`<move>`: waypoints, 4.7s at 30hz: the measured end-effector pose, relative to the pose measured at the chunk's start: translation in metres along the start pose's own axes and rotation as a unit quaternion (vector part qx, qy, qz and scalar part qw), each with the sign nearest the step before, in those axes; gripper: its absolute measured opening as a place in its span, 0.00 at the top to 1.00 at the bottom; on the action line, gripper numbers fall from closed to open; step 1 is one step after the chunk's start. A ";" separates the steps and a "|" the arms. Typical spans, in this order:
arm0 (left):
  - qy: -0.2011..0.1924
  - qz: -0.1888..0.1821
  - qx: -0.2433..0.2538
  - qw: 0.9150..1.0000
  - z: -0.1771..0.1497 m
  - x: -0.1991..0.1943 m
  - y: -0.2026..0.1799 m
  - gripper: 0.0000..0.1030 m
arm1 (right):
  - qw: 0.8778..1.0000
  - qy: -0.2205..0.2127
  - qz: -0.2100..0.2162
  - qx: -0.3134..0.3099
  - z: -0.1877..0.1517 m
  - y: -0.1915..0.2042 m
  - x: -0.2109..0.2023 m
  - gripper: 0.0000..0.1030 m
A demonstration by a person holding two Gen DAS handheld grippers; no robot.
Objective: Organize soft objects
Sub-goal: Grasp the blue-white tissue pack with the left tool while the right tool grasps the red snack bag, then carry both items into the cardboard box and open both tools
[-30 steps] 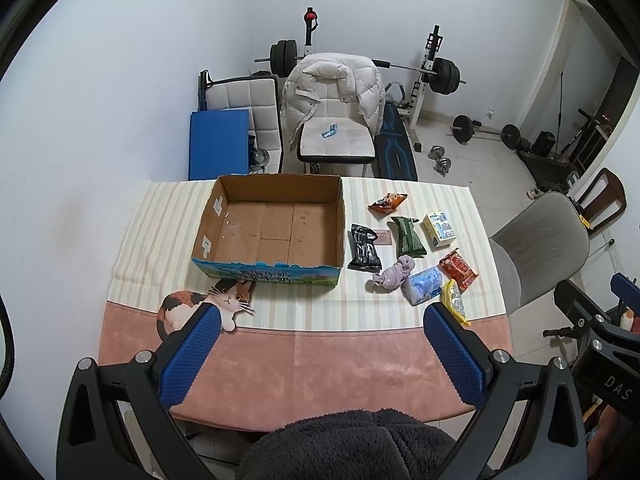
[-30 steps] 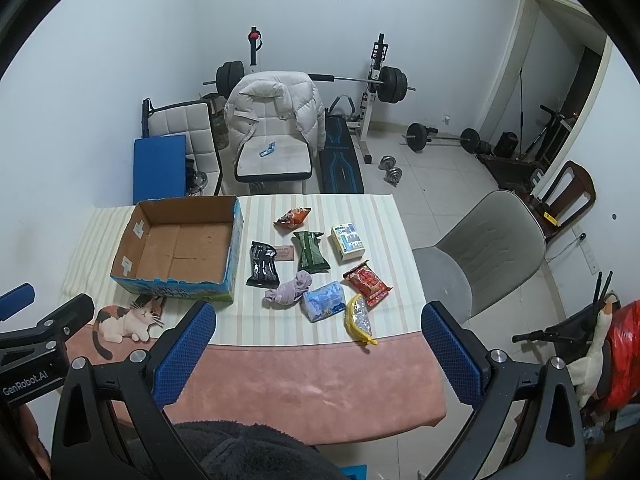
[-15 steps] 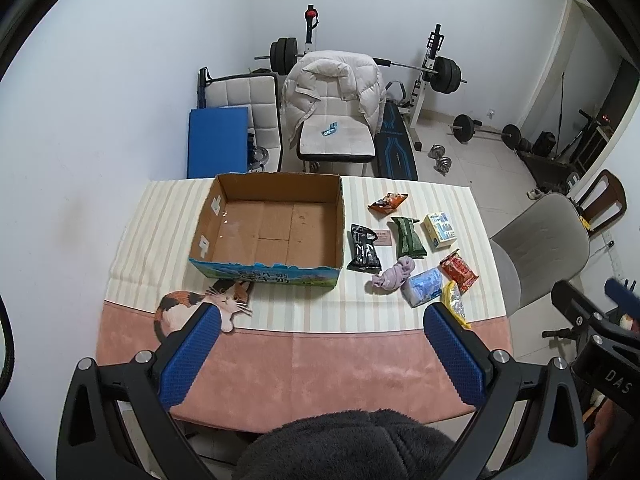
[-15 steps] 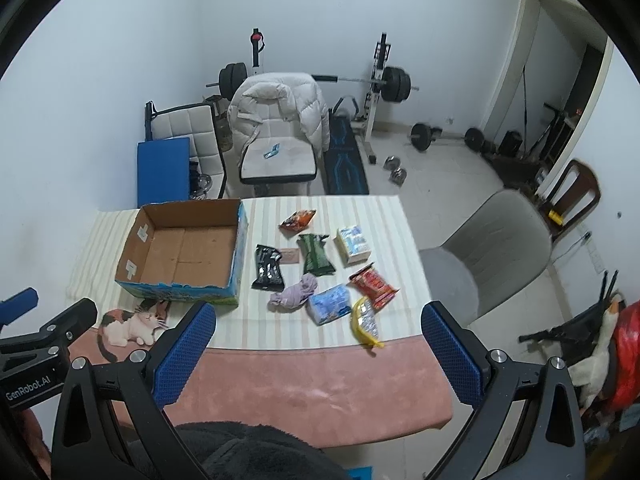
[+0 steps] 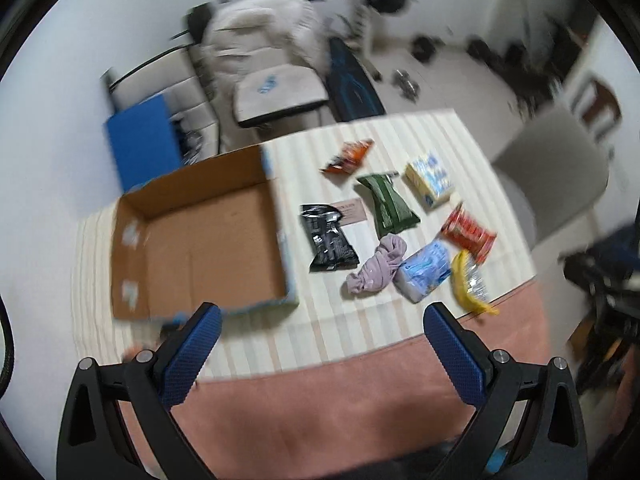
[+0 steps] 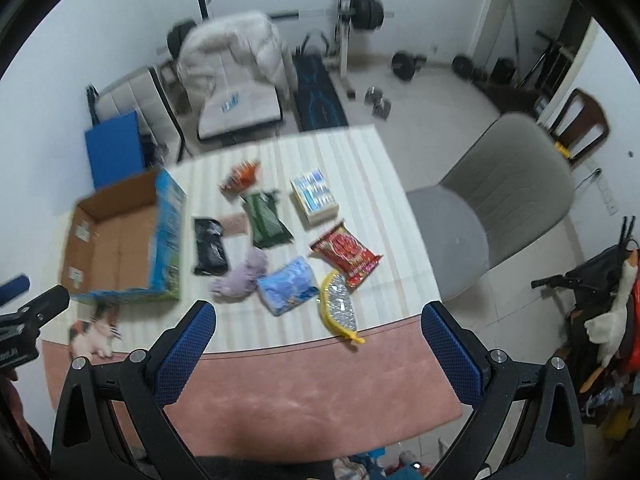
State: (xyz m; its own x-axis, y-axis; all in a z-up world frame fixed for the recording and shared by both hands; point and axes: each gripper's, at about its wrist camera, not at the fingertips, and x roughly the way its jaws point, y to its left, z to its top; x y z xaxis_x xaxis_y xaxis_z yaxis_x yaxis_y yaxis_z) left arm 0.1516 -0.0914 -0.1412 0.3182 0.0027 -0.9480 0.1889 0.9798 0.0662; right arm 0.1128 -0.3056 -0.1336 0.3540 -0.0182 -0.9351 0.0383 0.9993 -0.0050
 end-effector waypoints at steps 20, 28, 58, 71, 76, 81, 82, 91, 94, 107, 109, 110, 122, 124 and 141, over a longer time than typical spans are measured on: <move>0.185 -0.040 0.270 0.944 0.025 0.261 -0.168 0.01 | 0.960 0.231 0.036 -0.154 0.057 -0.037 0.337 0.09; 0.211 -0.041 0.232 0.949 0.034 0.274 -0.169 0.39 | 0.961 0.265 0.024 -0.078 0.039 -0.080 0.353 0.41; 0.214 -0.092 -0.053 0.971 -0.040 0.224 -0.105 0.62 | 0.970 0.228 0.040 0.080 0.006 -0.143 0.290 0.55; 0.086 -0.155 -0.215 0.960 -0.032 0.047 0.094 0.62 | 0.969 0.142 0.200 -0.007 0.023 0.048 0.128 0.55; 0.063 -0.144 -0.252 0.955 -0.015 0.036 0.189 0.62 | 0.964 0.135 0.225 -0.035 0.043 0.157 0.106 0.55; 0.077 -0.150 -0.295 0.941 0.008 0.087 0.256 0.62 | 0.966 0.142 0.213 -0.048 0.070 0.263 0.130 0.55; 0.082 -0.151 -0.301 0.938 0.009 0.095 0.269 0.62 | 0.966 0.143 0.207 -0.049 0.079 0.277 0.142 0.55; 0.155 -0.191 -0.321 0.915 0.019 0.210 0.337 0.62 | 0.978 0.161 0.121 -0.055 0.104 0.368 0.234 0.55; 0.173 -0.208 -0.311 0.911 0.023 0.241 0.339 0.62 | 0.982 0.156 0.079 -0.069 0.109 0.384 0.259 0.55; 0.203 -0.242 -0.287 0.904 0.043 0.291 0.324 0.58 | 0.985 0.155 0.010 -0.070 0.128 0.396 0.315 0.54; 0.206 -0.220 -0.265 0.916 0.047 0.289 0.319 0.50 | 0.986 0.151 0.006 -0.068 0.129 0.395 0.314 0.51; 0.204 -0.213 -0.262 0.919 0.048 0.287 0.319 0.40 | 0.987 0.148 0.007 -0.069 0.131 0.394 0.314 0.51; 0.140 -0.101 -0.188 0.967 0.031 0.208 0.312 0.02 | 0.988 0.139 0.021 -0.068 0.130 0.389 0.275 0.00; 0.126 -0.084 -0.178 0.972 0.019 0.190 0.313 0.02 | 0.987 0.137 0.026 -0.075 0.123 0.389 0.264 0.00; 0.035 -0.009 -0.170 0.985 -0.070 0.092 0.309 0.01 | 0.992 0.086 0.068 -0.061 0.018 0.352 0.147 0.00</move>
State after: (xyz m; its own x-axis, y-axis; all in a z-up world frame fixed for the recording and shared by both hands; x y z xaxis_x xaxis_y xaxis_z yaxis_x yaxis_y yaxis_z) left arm 0.1741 0.2252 -0.2301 0.2506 -0.0140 -0.9680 -0.1311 0.9902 -0.0482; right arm 0.1953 0.0425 -0.2660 0.1823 0.1123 -0.9768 -0.1169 0.9889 0.0919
